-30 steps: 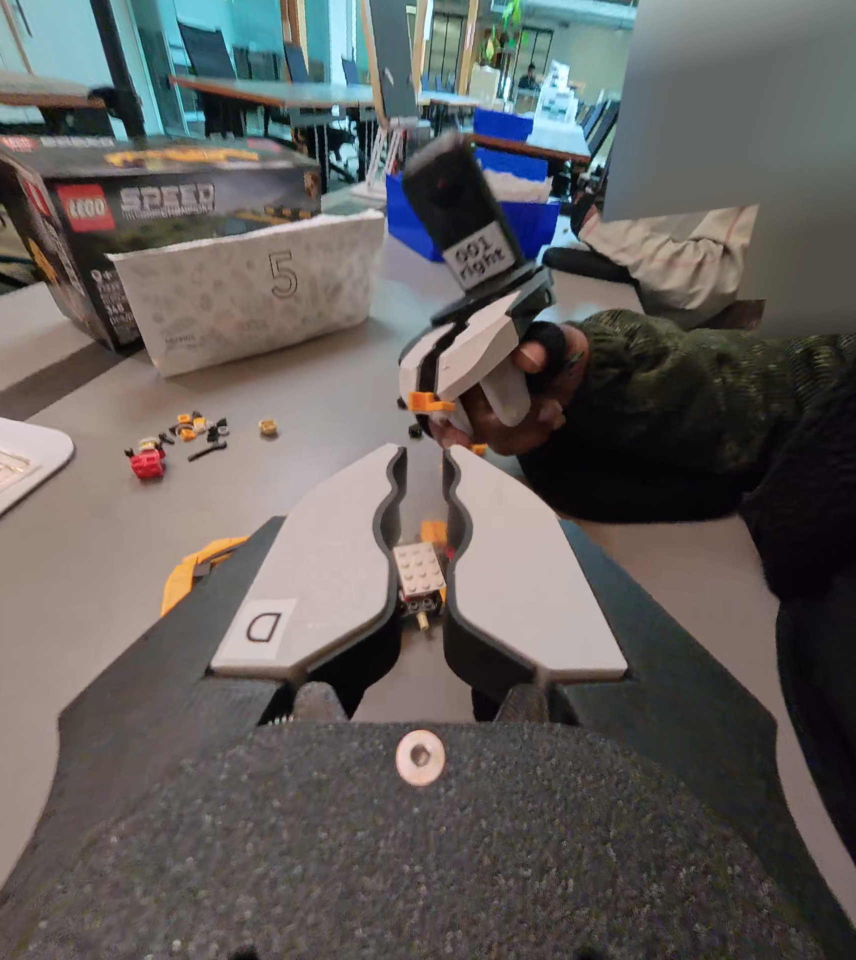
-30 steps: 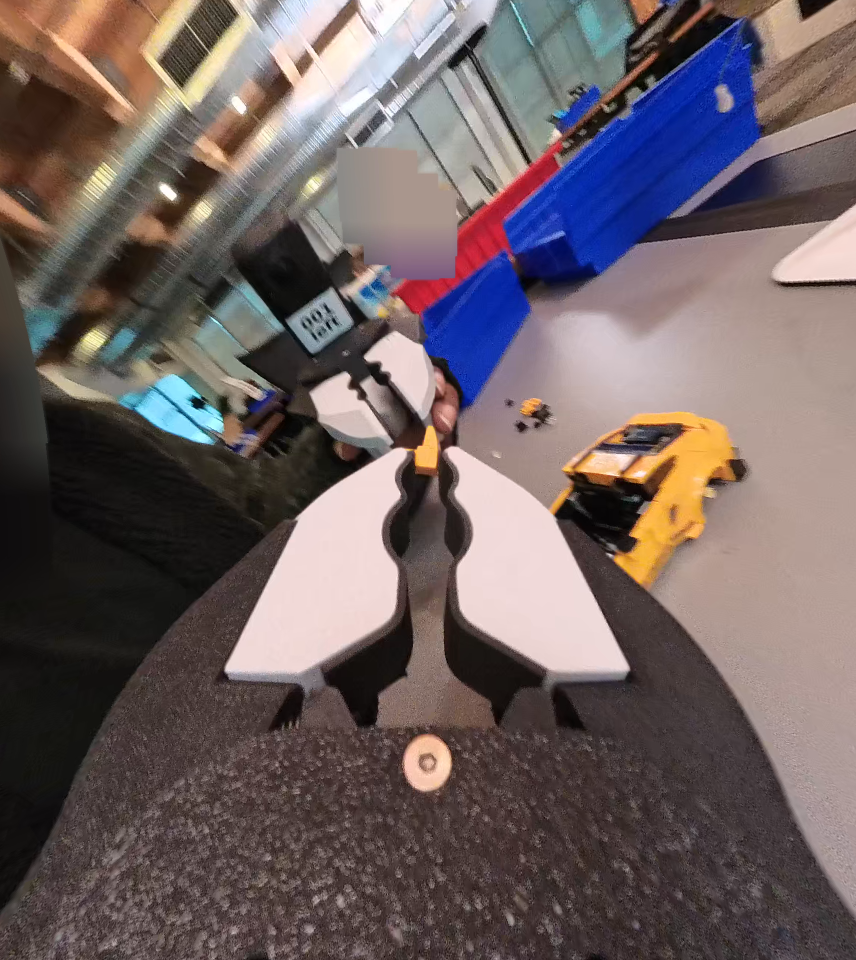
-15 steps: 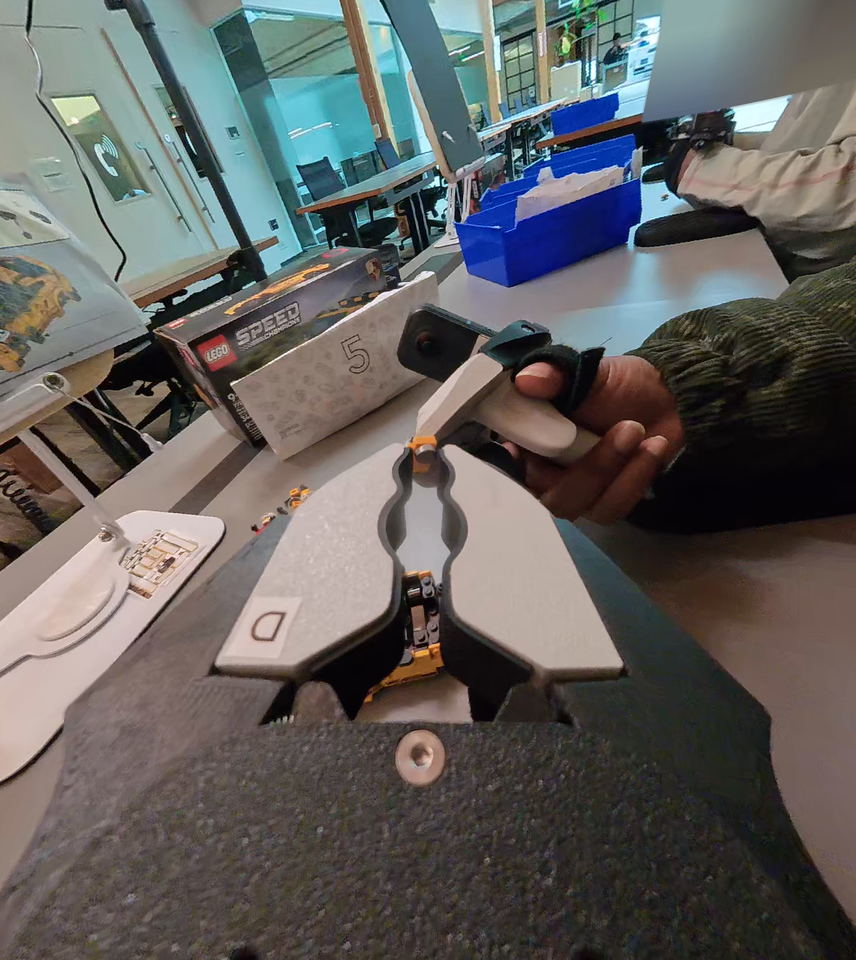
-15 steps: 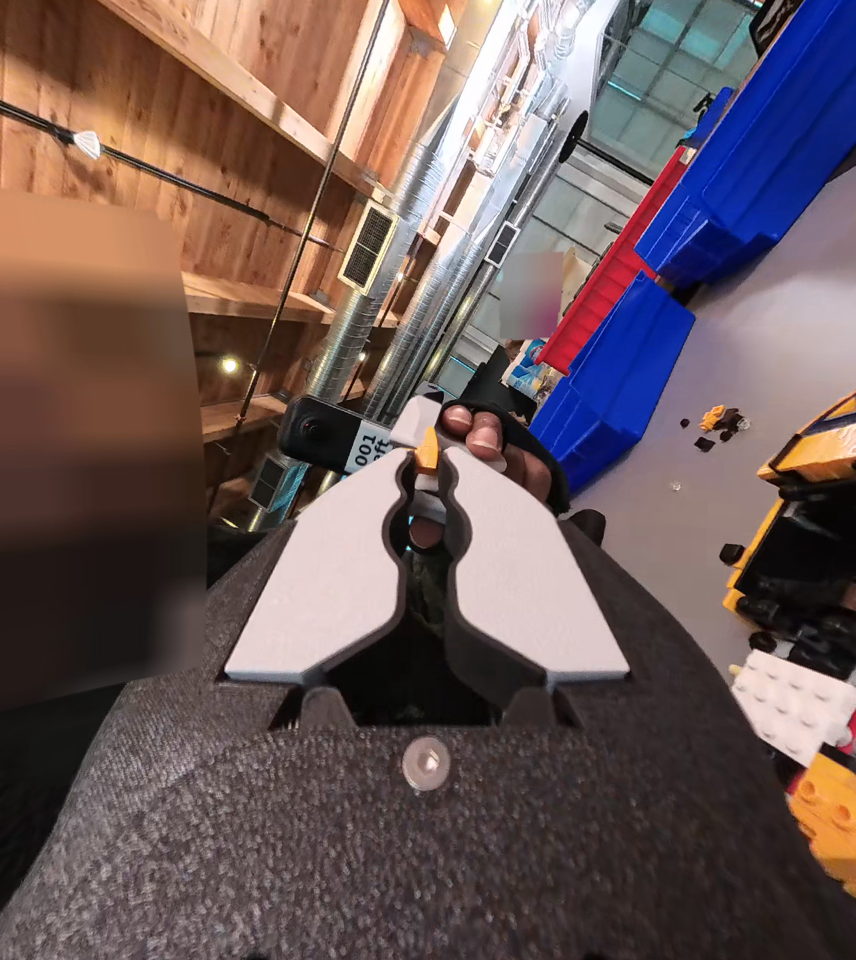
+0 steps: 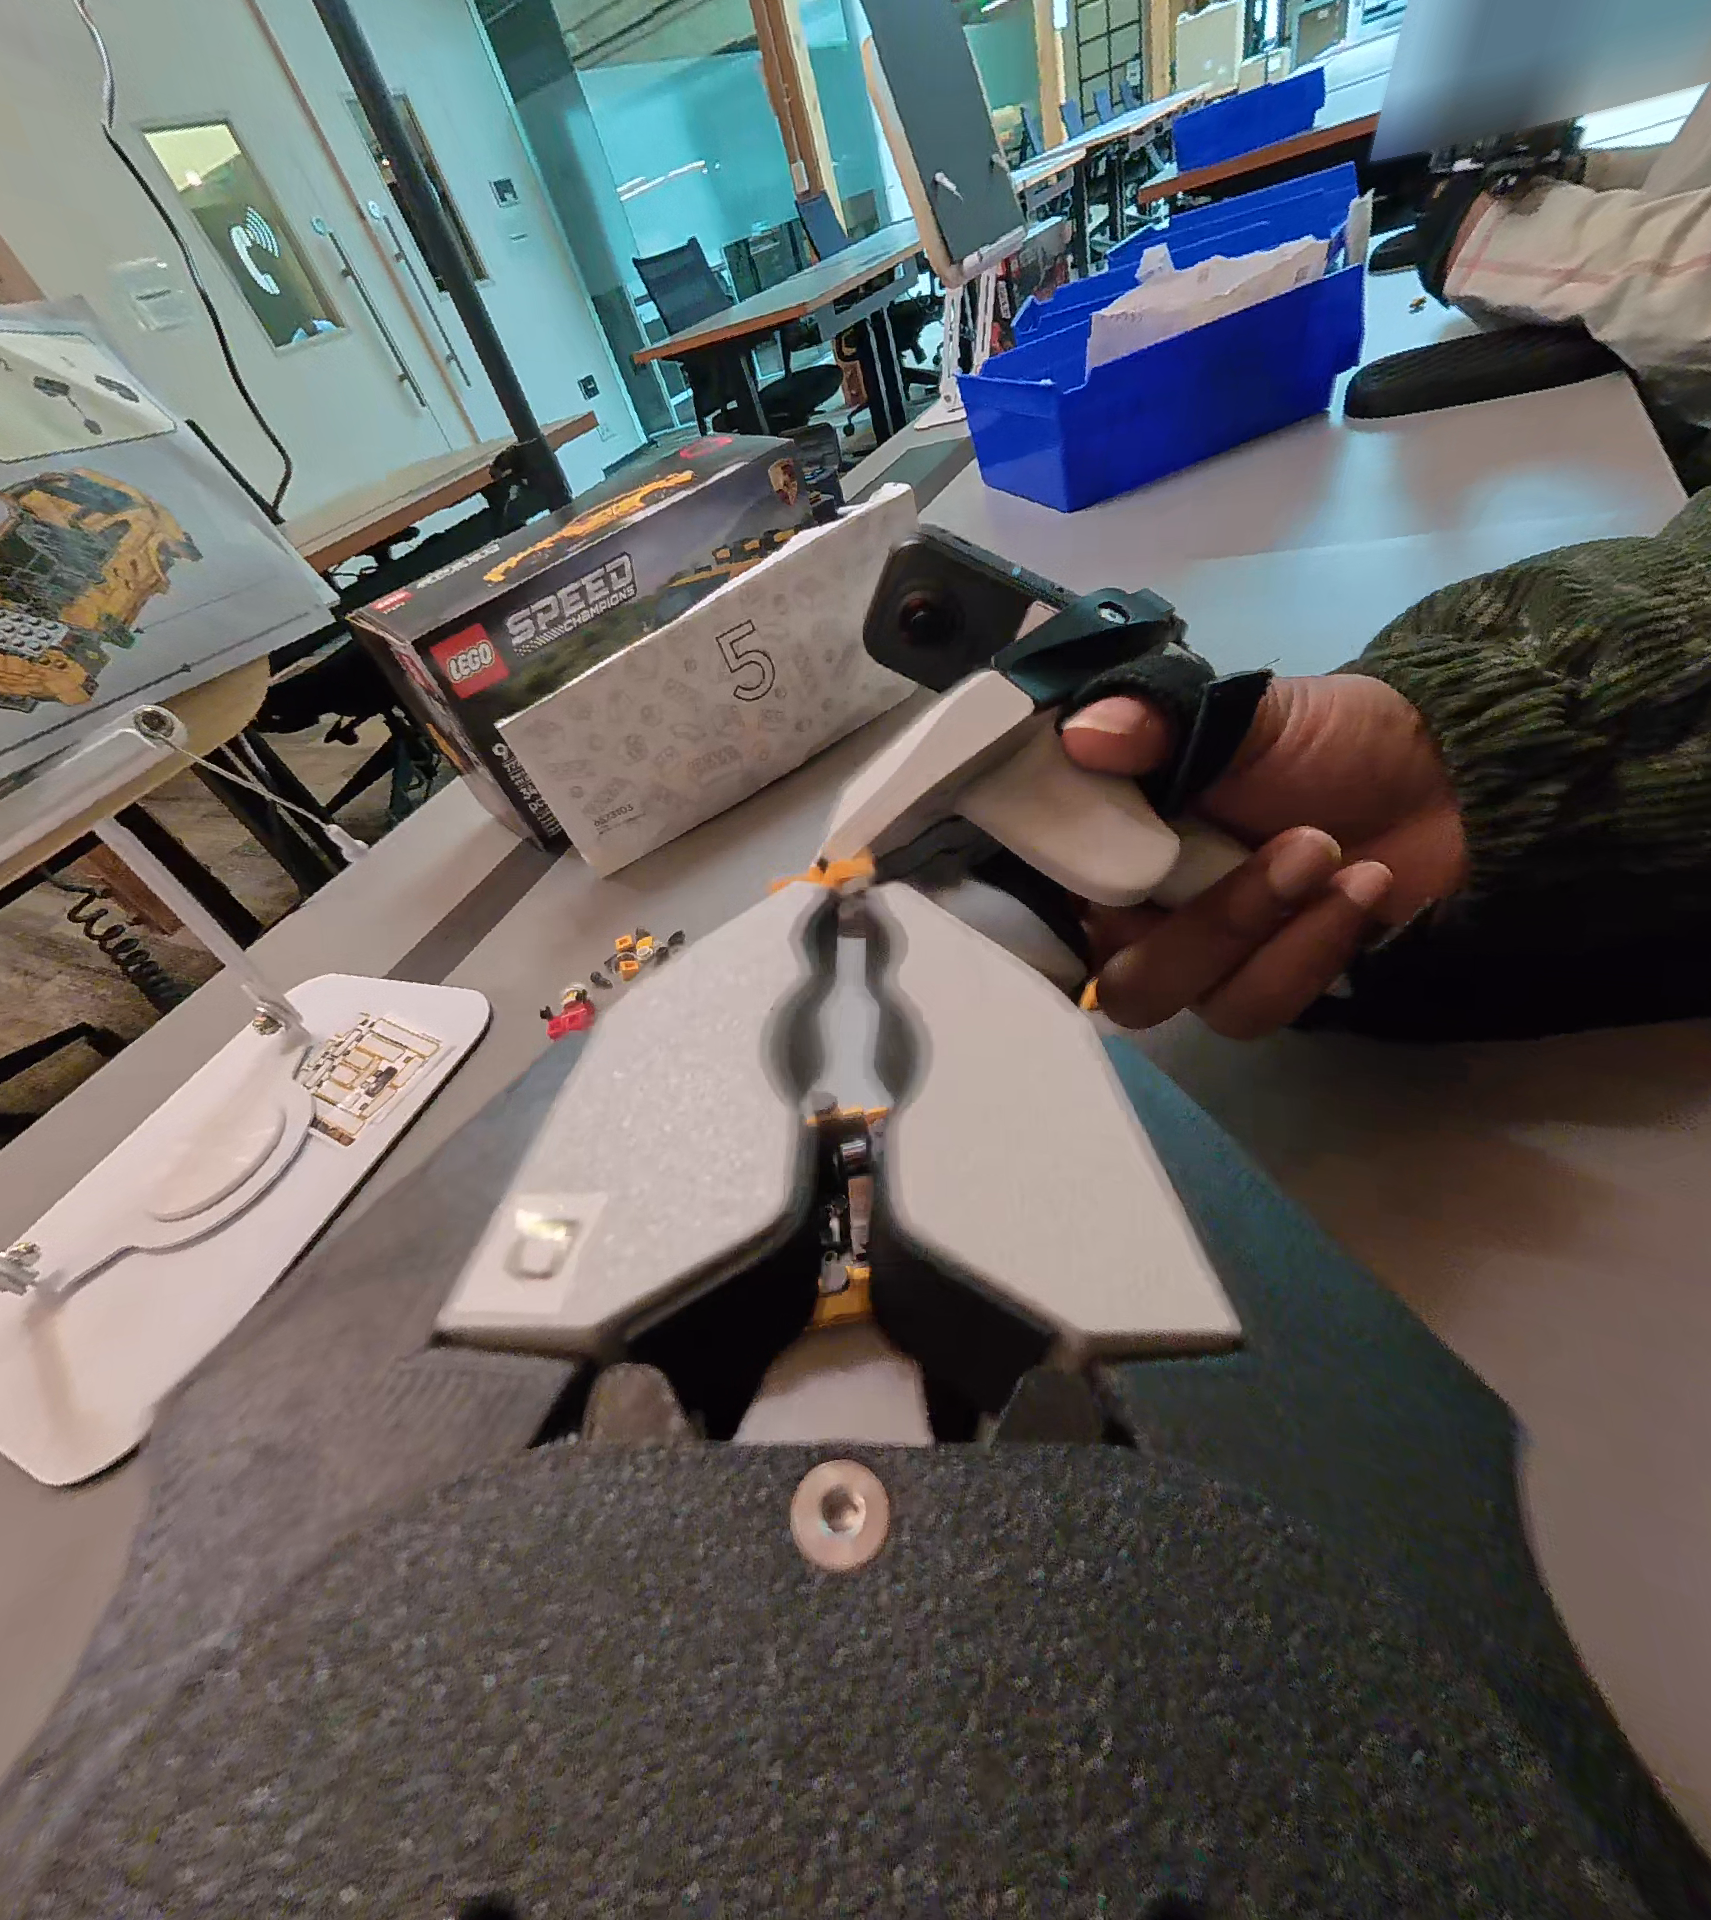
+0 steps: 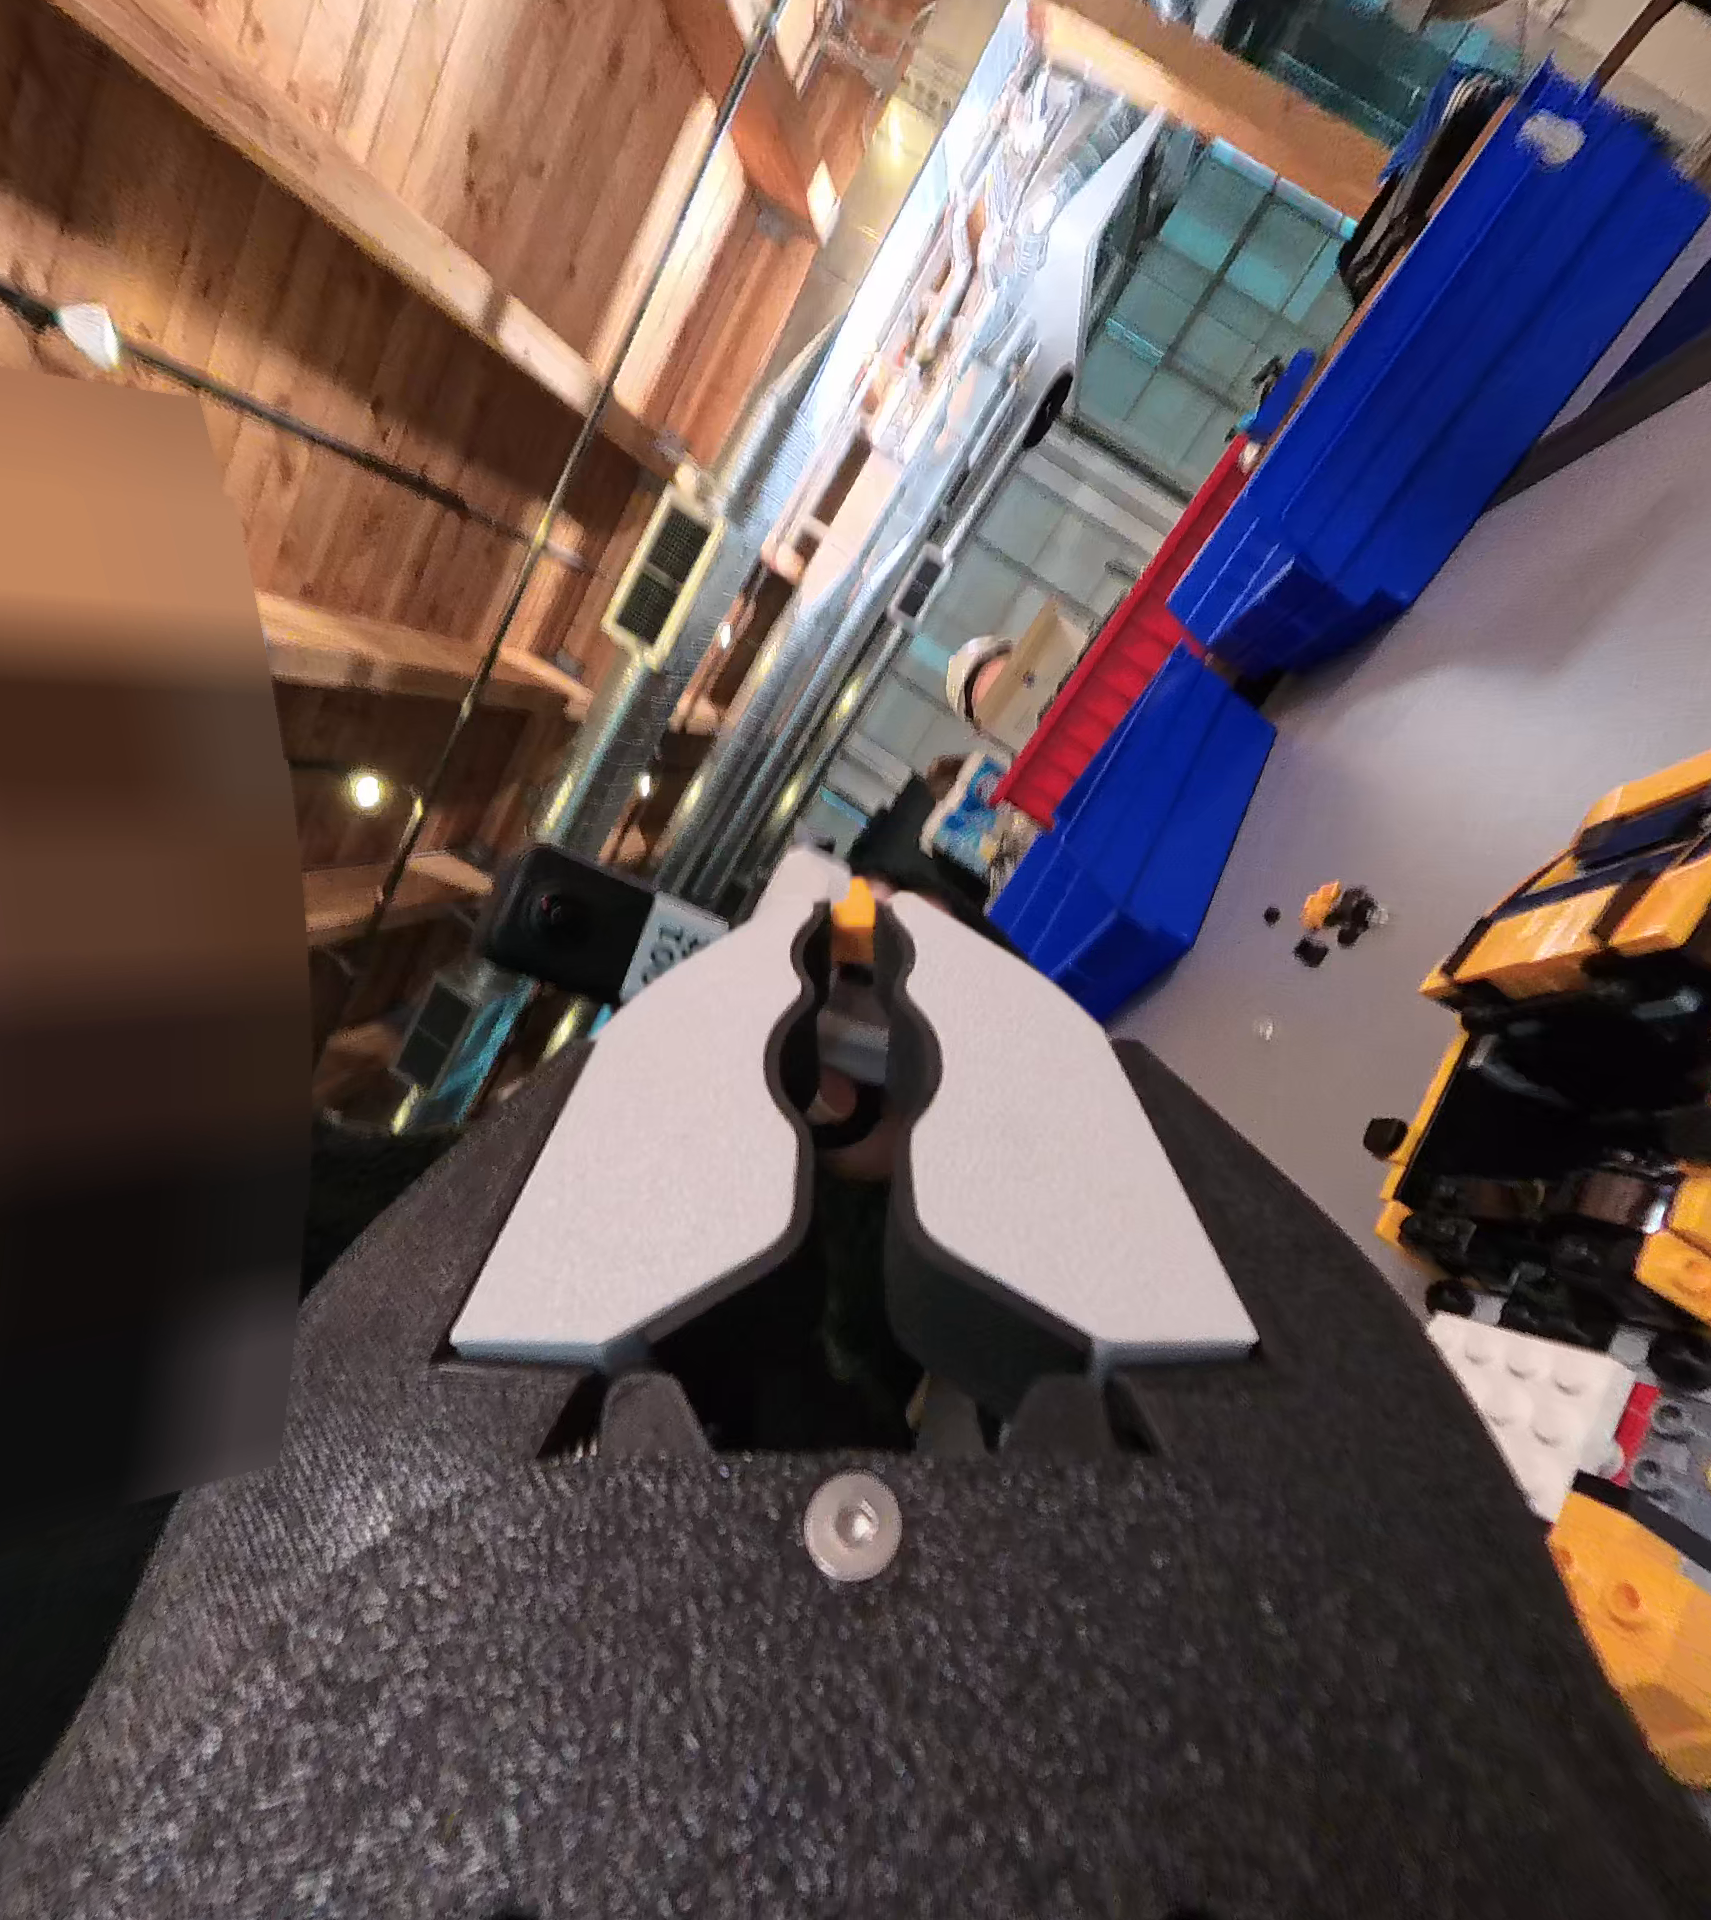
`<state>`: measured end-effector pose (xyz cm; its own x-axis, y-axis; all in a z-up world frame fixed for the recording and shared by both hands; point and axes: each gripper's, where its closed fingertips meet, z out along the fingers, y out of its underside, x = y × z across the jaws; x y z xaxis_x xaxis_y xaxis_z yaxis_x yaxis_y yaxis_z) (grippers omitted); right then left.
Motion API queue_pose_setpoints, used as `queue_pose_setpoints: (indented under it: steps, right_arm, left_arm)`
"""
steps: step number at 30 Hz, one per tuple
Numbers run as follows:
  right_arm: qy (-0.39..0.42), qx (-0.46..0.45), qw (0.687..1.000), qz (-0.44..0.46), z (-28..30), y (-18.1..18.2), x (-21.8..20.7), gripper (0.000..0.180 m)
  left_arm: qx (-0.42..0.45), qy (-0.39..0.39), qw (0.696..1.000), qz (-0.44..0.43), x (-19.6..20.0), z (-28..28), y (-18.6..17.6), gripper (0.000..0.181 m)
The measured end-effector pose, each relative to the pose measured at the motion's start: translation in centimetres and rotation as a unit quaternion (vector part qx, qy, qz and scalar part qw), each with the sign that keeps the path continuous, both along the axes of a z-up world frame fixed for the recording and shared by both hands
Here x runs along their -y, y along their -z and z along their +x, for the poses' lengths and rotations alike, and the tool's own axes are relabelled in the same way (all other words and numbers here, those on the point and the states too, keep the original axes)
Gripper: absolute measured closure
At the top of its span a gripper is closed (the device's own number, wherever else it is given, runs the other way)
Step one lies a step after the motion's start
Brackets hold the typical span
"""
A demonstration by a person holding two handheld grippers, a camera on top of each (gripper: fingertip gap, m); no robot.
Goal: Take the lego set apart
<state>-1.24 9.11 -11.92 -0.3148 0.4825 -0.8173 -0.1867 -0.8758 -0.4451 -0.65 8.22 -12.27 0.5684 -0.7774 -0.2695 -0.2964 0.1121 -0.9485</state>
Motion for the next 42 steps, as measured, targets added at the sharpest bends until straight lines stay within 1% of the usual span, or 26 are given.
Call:
queue_pose_setpoints:
  steps: [1,2,4,5,7,9,11,12,15,18,29,33,39,42]
  right_arm:
    - [0.023,-0.014,0.999,-0.016,0.6,-0.2,-0.9,0.172]
    - [0.044,-0.028,0.998,-0.03,1.5,-0.4,-2.1,0.172]
    - [0.073,-0.019,0.997,0.003,2.6,-0.5,-3.1,0.172]
    - [0.081,-0.017,0.996,0.022,2.8,-0.9,-3.0,0.172]
    - [0.076,-0.028,0.996,0.023,2.8,-1.4,-2.7,0.172]
    - [0.067,-0.026,0.997,0.011,2.3,-1.0,-2.4,0.172]
    - [0.057,-0.031,0.998,-0.002,1.8,-0.8,-2.1,0.172]
    - [0.052,-0.026,0.998,0.0,1.3,-0.7,-1.9,0.172]
    - [0.044,-0.024,0.999,-0.001,0.2,-0.4,-1.0,0.172]
    - [0.037,-0.025,0.999,-0.012,-0.3,-0.1,-0.7,0.172]
    - [0.038,-0.017,0.999,-0.001,-0.5,0.0,-0.4,0.172]
    - [0.006,-0.017,1.0,0.005,-0.6,-0.1,0.2,0.172]
    - [-0.068,0.018,0.993,0.094,-0.5,-0.1,2.3,0.163]
    - [-0.097,0.017,0.99,0.101,-0.4,-0.1,3.1,0.167]
  left_arm:
    - [0.009,0.006,1.0,0.001,0.3,-0.1,-0.3,0.179]
    - [0.015,0.007,1.0,-0.003,0.4,-0.2,-0.5,0.18]
    - [0.007,-0.003,1.0,0.003,0.3,-0.8,-0.7,0.18]
    - [-0.006,-0.007,1.0,-0.013,0.0,-1.1,-0.3,0.18]
    - [0.007,-0.021,0.999,-0.026,-0.6,-1.9,0.1,0.18]
    - [0.019,-0.026,0.999,-0.031,-0.9,-2.1,0.1,0.181]
    - [0.029,-0.024,0.999,-0.008,-0.8,-1.5,-0.6,0.181]
    - [0.03,-0.022,0.999,0.001,-0.7,-1.0,-0.7,0.173]
    - [0.033,-0.025,0.999,0.0,-0.6,0.0,-0.5,0.172]
    - [0.039,-0.04,0.998,0.012,-0.9,-0.3,-0.9,0.174]
    - [0.016,-0.039,0.999,0.02,-0.8,-0.3,-0.3,0.173]
    - [-0.003,-0.015,1.0,0.024,-0.1,-0.4,-0.3,0.173]
    - [-0.014,0.057,0.998,0.02,1.9,-0.3,-0.3,0.173]
    - [-0.027,0.076,0.996,0.027,2.6,-0.2,-0.2,0.173]
